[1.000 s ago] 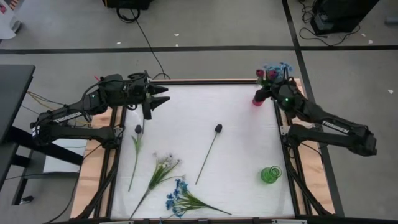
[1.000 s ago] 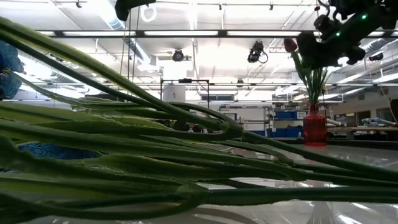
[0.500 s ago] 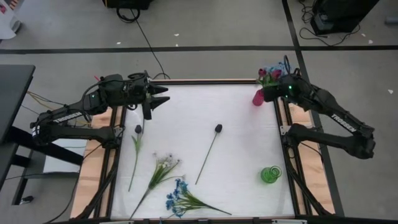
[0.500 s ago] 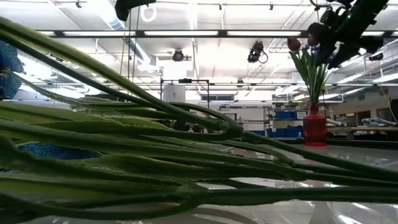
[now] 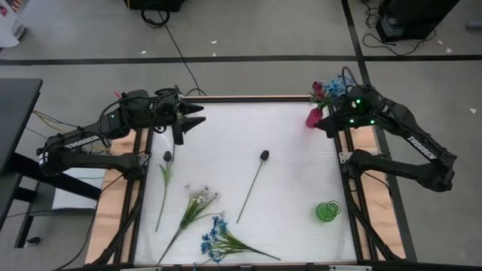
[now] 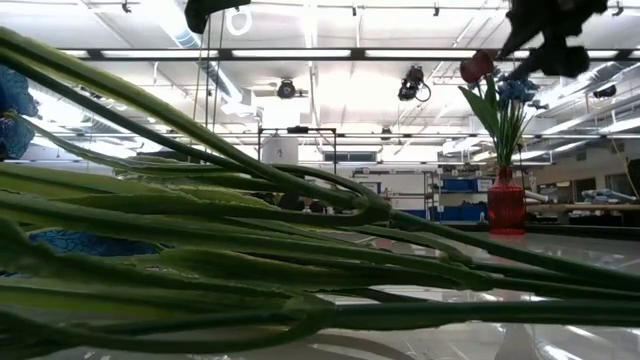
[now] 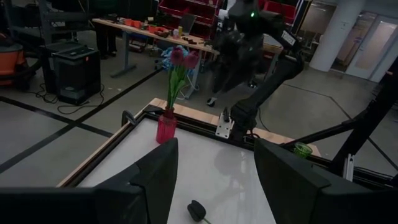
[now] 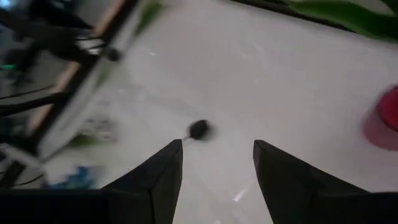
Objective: Sort flowers into vase by color
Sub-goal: Put the blue flowers into the red vase
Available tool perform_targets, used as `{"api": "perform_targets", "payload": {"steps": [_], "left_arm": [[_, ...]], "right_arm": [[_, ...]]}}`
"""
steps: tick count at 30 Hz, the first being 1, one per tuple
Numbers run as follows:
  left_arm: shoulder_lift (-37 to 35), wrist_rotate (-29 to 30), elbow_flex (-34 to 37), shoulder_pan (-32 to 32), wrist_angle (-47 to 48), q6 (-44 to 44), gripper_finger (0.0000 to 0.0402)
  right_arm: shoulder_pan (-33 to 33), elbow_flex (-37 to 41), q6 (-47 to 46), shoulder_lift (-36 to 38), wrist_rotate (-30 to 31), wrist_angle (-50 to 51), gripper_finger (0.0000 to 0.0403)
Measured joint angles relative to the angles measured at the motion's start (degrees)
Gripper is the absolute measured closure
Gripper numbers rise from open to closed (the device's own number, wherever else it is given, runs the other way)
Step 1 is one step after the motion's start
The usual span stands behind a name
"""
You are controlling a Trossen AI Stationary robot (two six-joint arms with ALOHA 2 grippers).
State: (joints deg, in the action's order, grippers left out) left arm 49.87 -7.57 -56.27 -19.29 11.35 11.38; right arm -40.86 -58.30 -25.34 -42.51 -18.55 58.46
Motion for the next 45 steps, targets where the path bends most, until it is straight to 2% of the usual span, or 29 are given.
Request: {"api": "perform_targets", "payload": {"steps": [10,13,19,22,32,40,45], "left_arm": [[0.00,0.00,0.00,0.01,0.00,-0.02,0.0184],[-0.02,0.00,0.00,0.02,0.00,-0.02,0.0184],[-0.01,0.00,0.00,0.01,0.00,-0.01,0.0184],[-0.02,0.00,0.00,0.00,0.00,0.00,0.0184],[-0.02,0.00,0.00,0.02,0.00,0.00,0.0184],[0.00,0.00,0.00,0.00,0.00,-0.01,0.0184],[0.00,0.00,0.00,0.01,0.00,0.00,0.0184]], "right_arm": [[1.92,-8.72,1.94,-2.76,-11.51,0.30,0.0199],[4.58,-8.80,0.53,-4.27,-9.22,0.45,0.0199],[11.35,-7.47,-6.38,-8.62,2.38,0.18,0.0212],[15.15,-6.53,-9.29,-11.63,5.49,-1.11,0.0223],[27.68,-5.66,-21.47,-25.23,8.62,-20.51,0.0237],[34.56,-5.66,-33.43,-38.05,9.98,-37.31,0.0237],[37.88,-5.66,-38.17,-44.44,10.01,-41.80,0.0237]]}}
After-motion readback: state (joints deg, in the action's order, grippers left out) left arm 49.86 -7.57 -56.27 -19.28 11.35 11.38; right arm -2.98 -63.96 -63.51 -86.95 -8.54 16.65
